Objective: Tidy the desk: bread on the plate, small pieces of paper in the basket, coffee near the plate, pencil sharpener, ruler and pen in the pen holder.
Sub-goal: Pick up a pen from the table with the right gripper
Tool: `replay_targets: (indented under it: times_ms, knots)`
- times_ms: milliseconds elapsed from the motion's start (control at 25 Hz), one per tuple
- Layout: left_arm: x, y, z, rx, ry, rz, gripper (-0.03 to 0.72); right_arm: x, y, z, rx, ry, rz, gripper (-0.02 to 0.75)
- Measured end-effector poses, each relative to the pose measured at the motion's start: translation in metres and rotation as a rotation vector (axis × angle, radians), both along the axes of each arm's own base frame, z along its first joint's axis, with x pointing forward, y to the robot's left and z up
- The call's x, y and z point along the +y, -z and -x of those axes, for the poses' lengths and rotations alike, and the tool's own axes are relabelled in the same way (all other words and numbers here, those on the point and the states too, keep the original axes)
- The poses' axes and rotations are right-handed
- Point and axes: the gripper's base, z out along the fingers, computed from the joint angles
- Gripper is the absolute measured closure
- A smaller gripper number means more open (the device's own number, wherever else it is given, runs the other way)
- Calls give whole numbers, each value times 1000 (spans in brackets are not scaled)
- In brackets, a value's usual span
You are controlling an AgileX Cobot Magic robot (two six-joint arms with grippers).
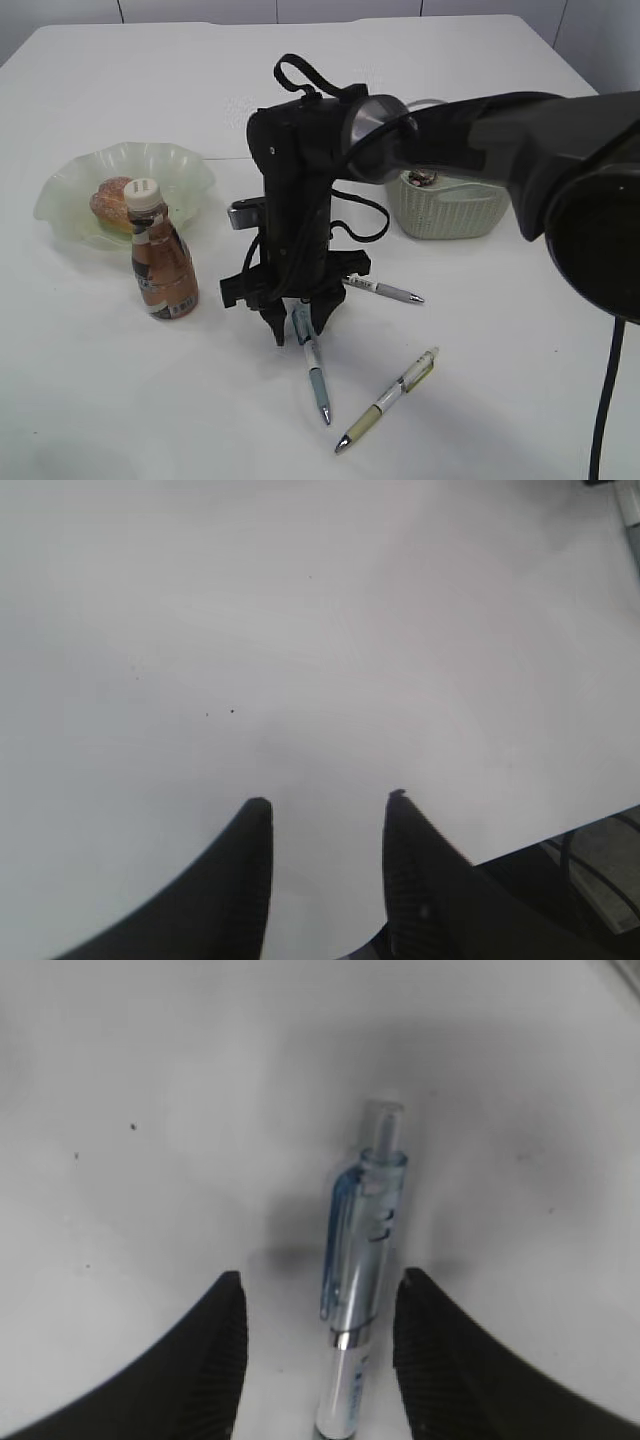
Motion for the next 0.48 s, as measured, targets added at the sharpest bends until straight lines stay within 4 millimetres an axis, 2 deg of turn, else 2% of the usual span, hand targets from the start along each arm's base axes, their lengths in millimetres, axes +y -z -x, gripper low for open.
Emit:
replay_targets:
  times_ms: [480]
  knots:
    - [0,0,0,-4,-1,0,411,-3,1,-2,-27,8,36,385]
